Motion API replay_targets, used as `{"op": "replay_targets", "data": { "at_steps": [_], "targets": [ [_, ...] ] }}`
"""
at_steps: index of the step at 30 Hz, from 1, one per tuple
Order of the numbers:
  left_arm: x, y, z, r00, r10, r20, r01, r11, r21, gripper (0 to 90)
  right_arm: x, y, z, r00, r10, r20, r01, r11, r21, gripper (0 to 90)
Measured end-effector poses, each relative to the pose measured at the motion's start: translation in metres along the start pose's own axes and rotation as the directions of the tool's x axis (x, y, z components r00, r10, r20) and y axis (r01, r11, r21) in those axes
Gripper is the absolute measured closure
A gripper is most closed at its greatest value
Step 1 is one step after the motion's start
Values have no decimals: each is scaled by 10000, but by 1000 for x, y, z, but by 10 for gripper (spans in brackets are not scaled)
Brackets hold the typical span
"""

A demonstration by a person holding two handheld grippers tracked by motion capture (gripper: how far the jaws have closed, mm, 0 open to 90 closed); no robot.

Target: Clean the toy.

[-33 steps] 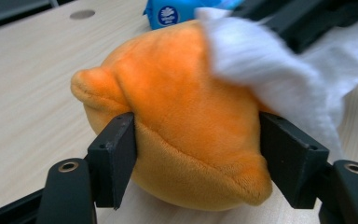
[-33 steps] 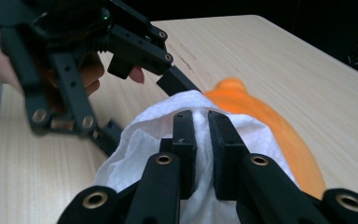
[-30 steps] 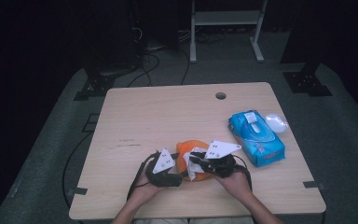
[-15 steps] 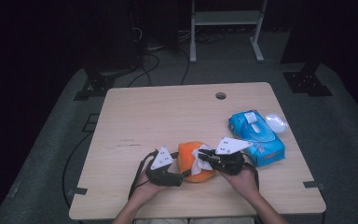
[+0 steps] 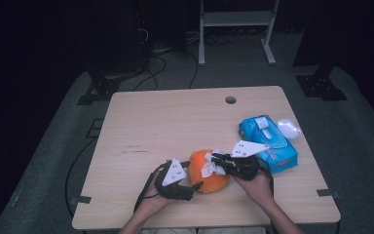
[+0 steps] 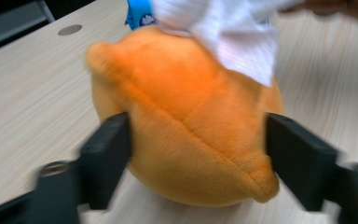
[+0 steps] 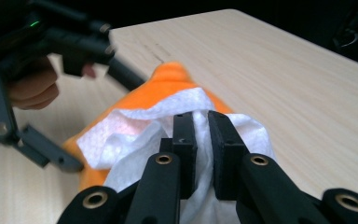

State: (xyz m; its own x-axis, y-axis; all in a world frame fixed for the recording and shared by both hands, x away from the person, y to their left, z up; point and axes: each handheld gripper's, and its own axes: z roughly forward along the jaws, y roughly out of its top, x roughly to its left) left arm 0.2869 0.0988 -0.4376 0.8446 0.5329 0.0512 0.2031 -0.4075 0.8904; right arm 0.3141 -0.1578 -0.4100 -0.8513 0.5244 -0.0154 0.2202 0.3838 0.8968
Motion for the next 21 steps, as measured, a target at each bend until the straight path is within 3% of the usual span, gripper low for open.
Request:
{"op": "replay_targets", "data": {
  "at_steps": [2,4,6,8,10,12,14,15,21],
  "targets": [
    [7,0,1,9952,-933,287,941,9952,-254,116,3,0,2,9991,-14,-418,13,10000,-12,813],
    [9,-2,1,9939,-1051,342,1060,9941,-243,147,10,3,6,9979,-258,-593,261,9997,40,813],
    [5,-3,0,9976,-675,169,678,9975,-194,230,17,6,8,9975,-468,-528,473,9989,79,812],
    [-1,-1,0,9999,-116,69,118,9997,-235,276,19,10,9,9972,-220,-713,210,9997,-136,812],
    [-11,2,1,9980,618,-89,-620,9979,-196,296,27,15,11,9961,-403,-781,384,9989,-257,812],
    [-17,3,2,9940,1070,-227,-1073,9942,-113,305,36,20,13,9953,-759,-604,748,9970,-213,812],
    [-17,2,0,9930,1144,-292,-1148,9933,-130,318,34,20,14,9956,-761,-544,748,9969,-254,812],
    [-16,1,0,9936,1095,-284,-1099,9938,-148,328,26,17,12,9978,-452,-480,441,9987,-237,813],
    [-16,0,0,9933,1128,-242,-1132,9935,-150,330,5,5,2,9996,254,-155,-256,9995,-159,813]
  ]
}}
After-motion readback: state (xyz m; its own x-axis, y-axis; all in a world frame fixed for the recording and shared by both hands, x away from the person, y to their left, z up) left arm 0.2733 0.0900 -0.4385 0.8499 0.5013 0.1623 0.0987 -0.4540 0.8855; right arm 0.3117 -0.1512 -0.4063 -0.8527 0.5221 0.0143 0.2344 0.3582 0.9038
